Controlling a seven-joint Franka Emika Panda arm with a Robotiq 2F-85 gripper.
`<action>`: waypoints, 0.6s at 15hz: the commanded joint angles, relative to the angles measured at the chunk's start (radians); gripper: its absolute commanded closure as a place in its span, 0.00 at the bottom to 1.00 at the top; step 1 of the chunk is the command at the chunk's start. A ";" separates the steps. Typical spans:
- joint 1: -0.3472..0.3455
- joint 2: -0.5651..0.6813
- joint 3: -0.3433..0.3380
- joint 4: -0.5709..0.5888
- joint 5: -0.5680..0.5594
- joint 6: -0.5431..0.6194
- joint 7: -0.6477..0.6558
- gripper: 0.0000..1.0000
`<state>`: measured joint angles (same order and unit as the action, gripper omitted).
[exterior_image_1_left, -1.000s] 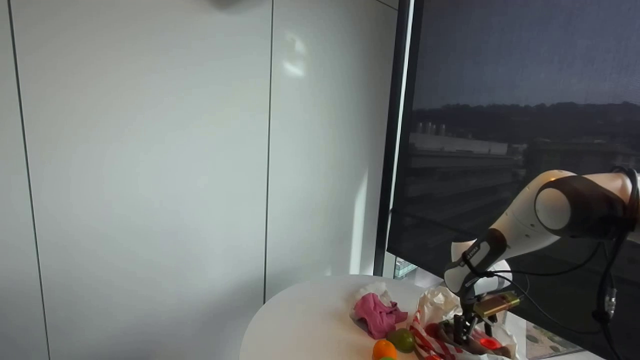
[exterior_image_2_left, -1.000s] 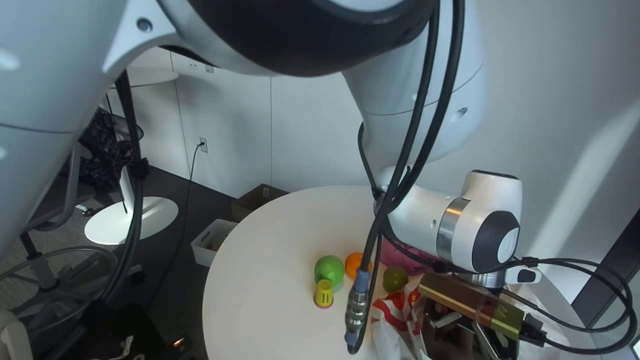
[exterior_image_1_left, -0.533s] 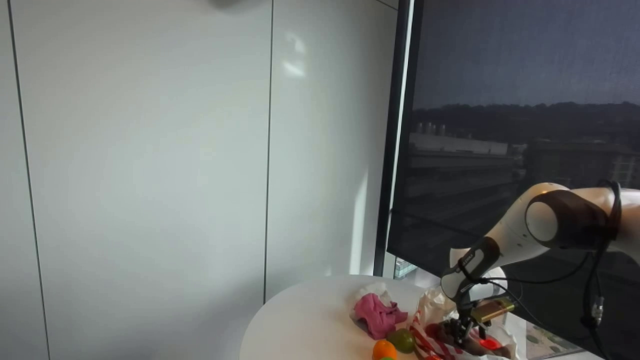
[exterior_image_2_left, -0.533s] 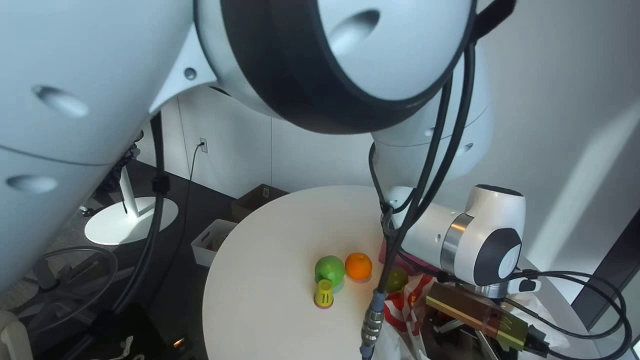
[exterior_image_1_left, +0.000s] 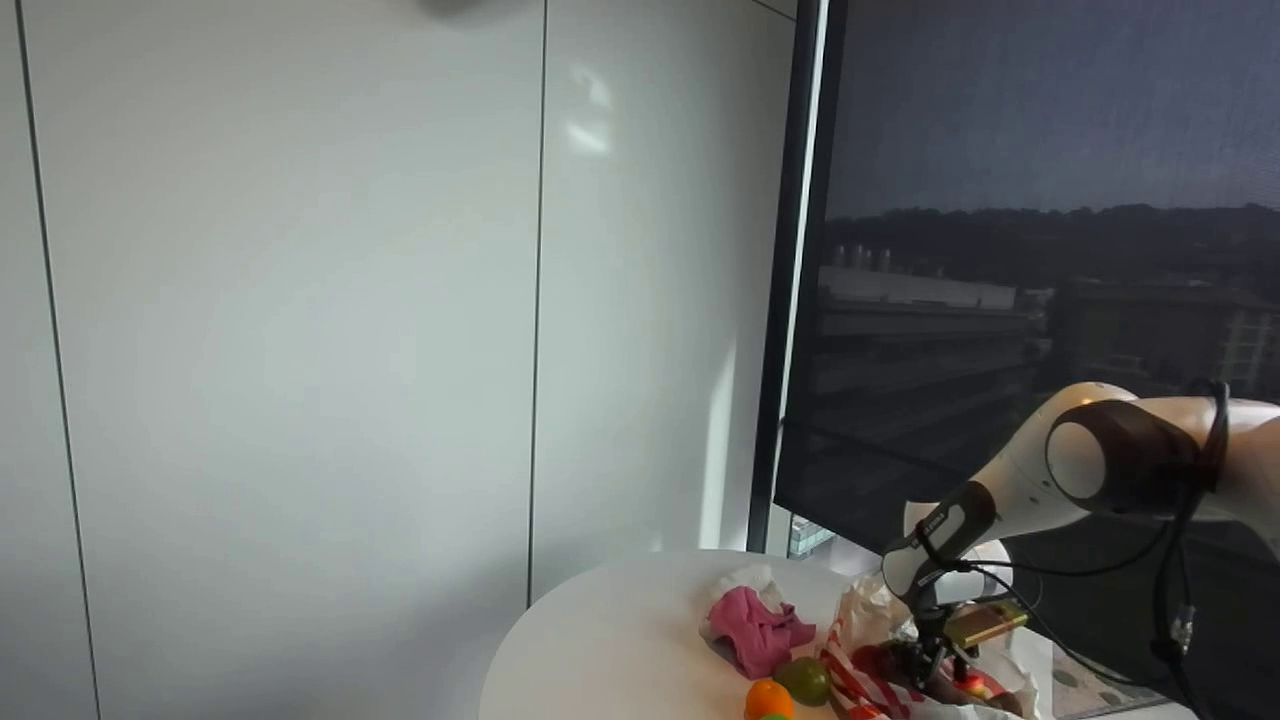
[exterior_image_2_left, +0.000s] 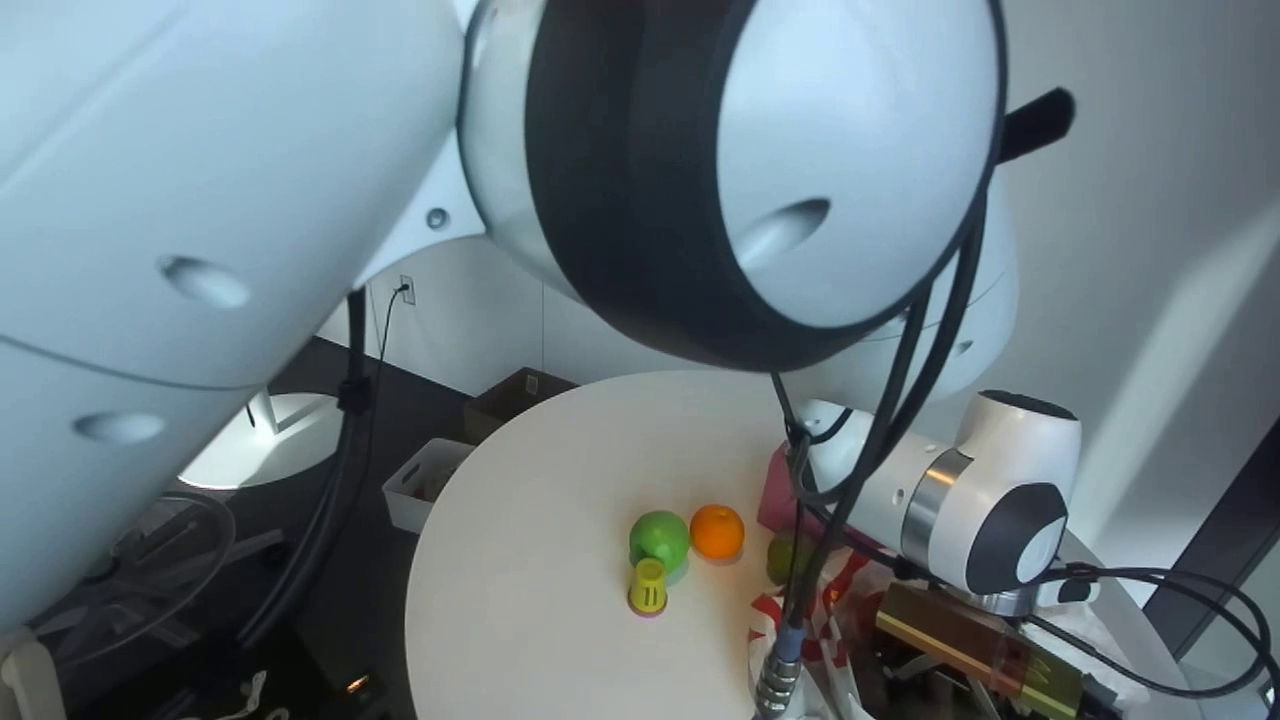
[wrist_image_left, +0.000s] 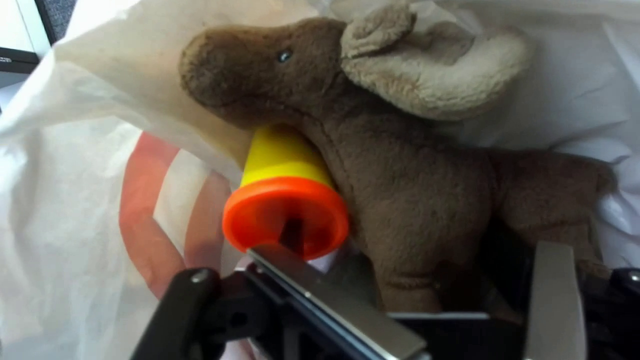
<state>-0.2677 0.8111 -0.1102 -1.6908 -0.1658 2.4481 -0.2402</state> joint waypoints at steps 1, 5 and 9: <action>-0.039 0.026 0.026 0.060 0.042 -0.033 -0.057 0.41; -0.051 0.015 0.030 0.067 0.065 -0.058 -0.070 0.73; -0.023 -0.045 0.012 0.039 0.034 -0.103 -0.069 0.88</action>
<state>-0.3031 0.8073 -0.0920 -1.6512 -0.1249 2.4000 -0.2846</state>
